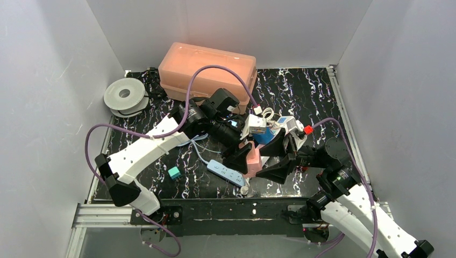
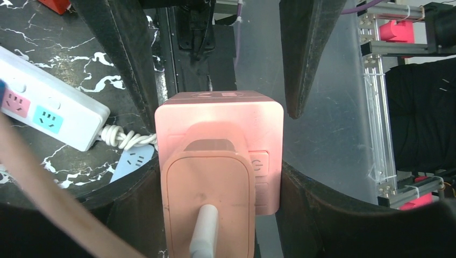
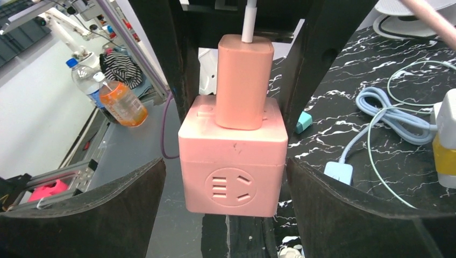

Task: Pull the plug off the socket
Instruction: Remove the plug from the socket.

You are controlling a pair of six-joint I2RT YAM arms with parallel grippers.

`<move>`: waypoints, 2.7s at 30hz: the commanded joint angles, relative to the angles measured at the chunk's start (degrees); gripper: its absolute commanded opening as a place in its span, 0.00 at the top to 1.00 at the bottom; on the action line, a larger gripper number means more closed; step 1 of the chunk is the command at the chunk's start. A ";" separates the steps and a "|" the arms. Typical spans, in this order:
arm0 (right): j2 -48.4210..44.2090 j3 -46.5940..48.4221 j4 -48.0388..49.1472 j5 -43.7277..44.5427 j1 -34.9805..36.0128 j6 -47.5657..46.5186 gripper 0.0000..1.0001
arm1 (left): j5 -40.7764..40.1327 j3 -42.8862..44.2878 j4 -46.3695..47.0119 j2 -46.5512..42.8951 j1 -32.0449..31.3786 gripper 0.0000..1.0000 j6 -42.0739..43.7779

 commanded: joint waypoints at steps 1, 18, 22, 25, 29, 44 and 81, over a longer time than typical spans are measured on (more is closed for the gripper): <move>0.09 3.40 -1.86 4.72 1.73 -4.95 0.10 | 0.32 2.02 -1.33 -1.17 -0.46 1.00 0.89; 8.62 7.47 -8.12 10.34 13.22 -14.07 0.25 | 3.12 4.04 1.24 -1.01 -0.46 1.00 -4.42; 9.92 8.11 -6.95 10.58 14.18 -13.46 0.40 | 3.62 4.27 1.87 -0.99 -0.45 1.00 -4.88; 9.91 7.69 -5.59 10.54 14.71 -12.82 0.50 | 4.45 4.33 2.29 -0.83 -0.46 1.00 -5.12; 9.27 7.97 -5.30 11.01 15.16 -12.59 0.77 | 4.74 3.74 2.31 -0.69 -0.46 0.97 -4.97; 1.84 4.34 -12.34 16.41 15.38 -13.47 0.99 | 4.27 4.21 3.70 -4.50 3.52 0.02 -10.96; 6.83 5.27 -3.71 20.47 15.54 -11.91 0.28 | 5.10 0.98 8.19 -1.79 3.06 1.00 -11.09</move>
